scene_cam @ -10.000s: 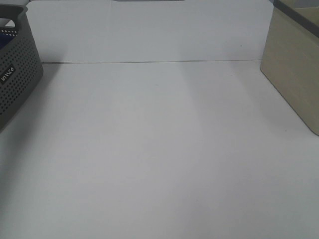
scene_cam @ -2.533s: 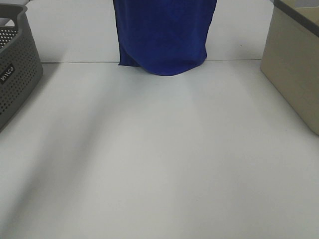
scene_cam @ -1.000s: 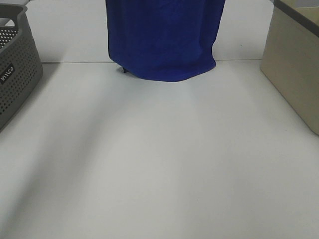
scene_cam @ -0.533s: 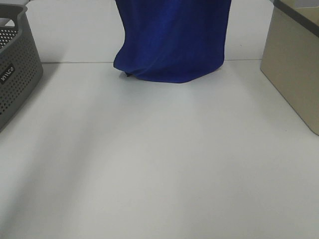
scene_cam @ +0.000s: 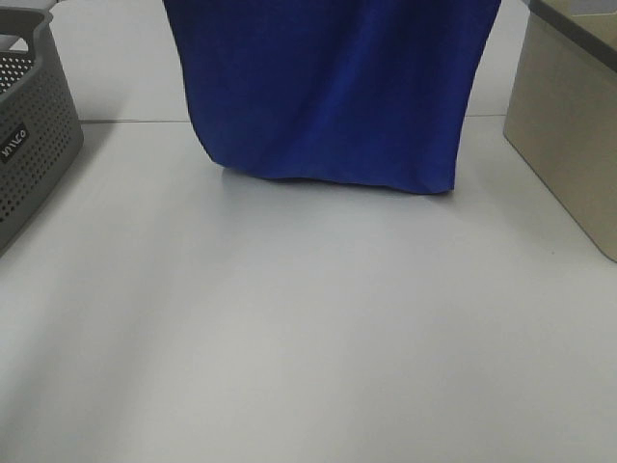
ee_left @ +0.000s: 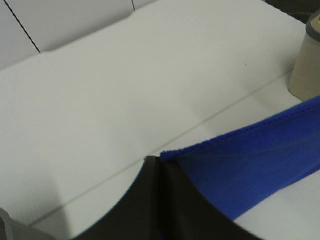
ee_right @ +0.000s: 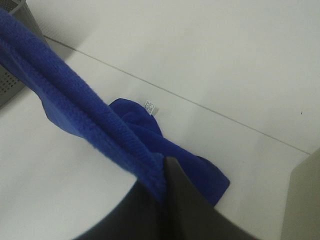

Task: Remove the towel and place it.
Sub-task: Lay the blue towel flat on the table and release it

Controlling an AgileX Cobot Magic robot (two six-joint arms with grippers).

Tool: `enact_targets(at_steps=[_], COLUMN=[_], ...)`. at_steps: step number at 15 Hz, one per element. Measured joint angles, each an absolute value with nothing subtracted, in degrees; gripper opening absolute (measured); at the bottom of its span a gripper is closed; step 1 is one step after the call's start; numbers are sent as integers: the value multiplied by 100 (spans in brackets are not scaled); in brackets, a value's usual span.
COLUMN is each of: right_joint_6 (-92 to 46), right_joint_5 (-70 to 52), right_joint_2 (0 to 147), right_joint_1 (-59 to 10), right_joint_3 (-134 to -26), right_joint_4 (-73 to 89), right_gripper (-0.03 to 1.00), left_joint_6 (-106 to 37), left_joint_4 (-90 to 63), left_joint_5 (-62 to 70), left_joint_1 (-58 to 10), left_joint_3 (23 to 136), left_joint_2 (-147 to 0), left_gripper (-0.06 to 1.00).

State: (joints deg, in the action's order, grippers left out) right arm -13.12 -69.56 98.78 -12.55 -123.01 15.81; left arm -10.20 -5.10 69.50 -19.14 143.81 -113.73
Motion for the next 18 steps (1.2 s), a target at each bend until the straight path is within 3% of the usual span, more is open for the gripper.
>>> enact_targets(at_steps=[5,11,14,18], right_joint_6=[-1186,-1129,-980,-590], right_joint_5=[-6967,-6961,-6950,-6939], right_joint_2=[8526,6864,5976,5351], right_joint_1=[-1266,-1312,-1324,-1324], right_joint_3=[-9901,-8050,-6881,-5586], right_joint_4=[1851,2217,2555,2727], right_gripper=[2,2,2,2], left_joint_6=[-940,-934,-945,-1077], left_joint_4=[-647,-1295,-1656,-2309], left_joint_5=[6956,6893,6761,6738], left_joint_1=[-2246,-2361,-2384,-2384], left_joint_3=[11075,8990,7403,6171], left_joint_2=[-9568,-7683,-6675,-6566], left_gripper=[0,0,0,0])
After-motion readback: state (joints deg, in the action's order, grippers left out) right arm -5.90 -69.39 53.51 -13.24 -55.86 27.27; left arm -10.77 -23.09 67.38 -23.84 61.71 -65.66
